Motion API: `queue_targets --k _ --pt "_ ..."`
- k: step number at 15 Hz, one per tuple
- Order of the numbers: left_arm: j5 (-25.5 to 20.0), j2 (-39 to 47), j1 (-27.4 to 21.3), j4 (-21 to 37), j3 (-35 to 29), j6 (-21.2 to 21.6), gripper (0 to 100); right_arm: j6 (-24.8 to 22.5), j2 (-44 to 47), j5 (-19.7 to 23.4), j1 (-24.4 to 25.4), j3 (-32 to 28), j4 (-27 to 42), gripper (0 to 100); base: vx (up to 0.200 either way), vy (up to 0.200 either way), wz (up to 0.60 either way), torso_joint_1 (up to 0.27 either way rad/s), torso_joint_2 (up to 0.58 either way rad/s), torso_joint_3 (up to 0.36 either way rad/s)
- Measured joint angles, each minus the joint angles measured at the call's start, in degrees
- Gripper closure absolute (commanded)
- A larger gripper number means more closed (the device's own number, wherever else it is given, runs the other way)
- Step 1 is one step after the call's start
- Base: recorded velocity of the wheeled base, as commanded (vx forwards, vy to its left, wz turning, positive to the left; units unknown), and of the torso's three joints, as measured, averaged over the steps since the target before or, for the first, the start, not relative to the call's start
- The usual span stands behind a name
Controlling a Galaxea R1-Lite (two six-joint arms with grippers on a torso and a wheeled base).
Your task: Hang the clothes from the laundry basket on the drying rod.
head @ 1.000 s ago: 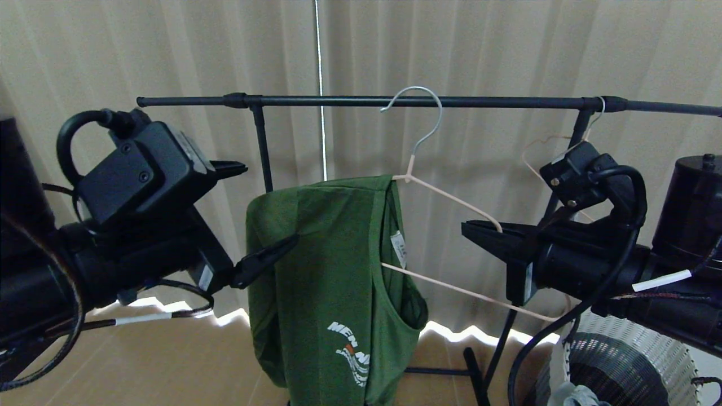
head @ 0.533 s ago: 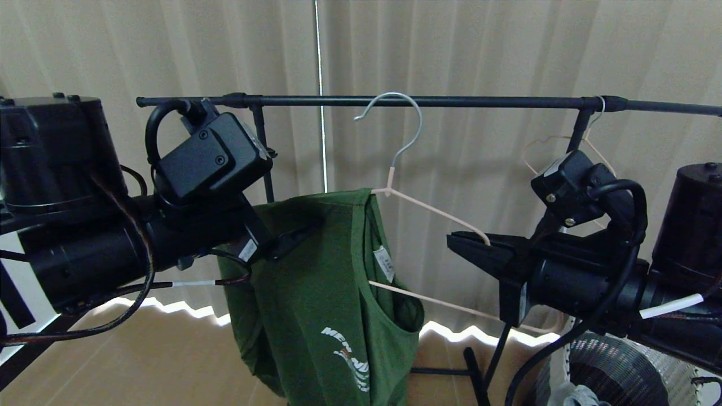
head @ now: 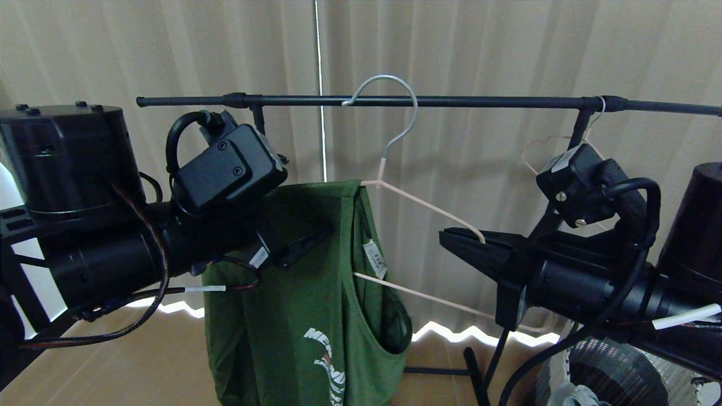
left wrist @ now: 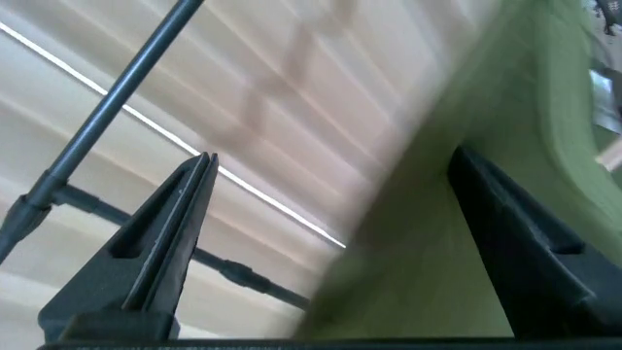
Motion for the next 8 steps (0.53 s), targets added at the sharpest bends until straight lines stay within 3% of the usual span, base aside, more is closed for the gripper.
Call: queue_targets --k 8 --pt "0.16 -0.22 0.00 -0.02 0.55 -0.05 100 0.00 -0.15 -0.09 0.33 1.04 -0.15 100 0.000 0.000 0.00 0.000 0.00 0.000"
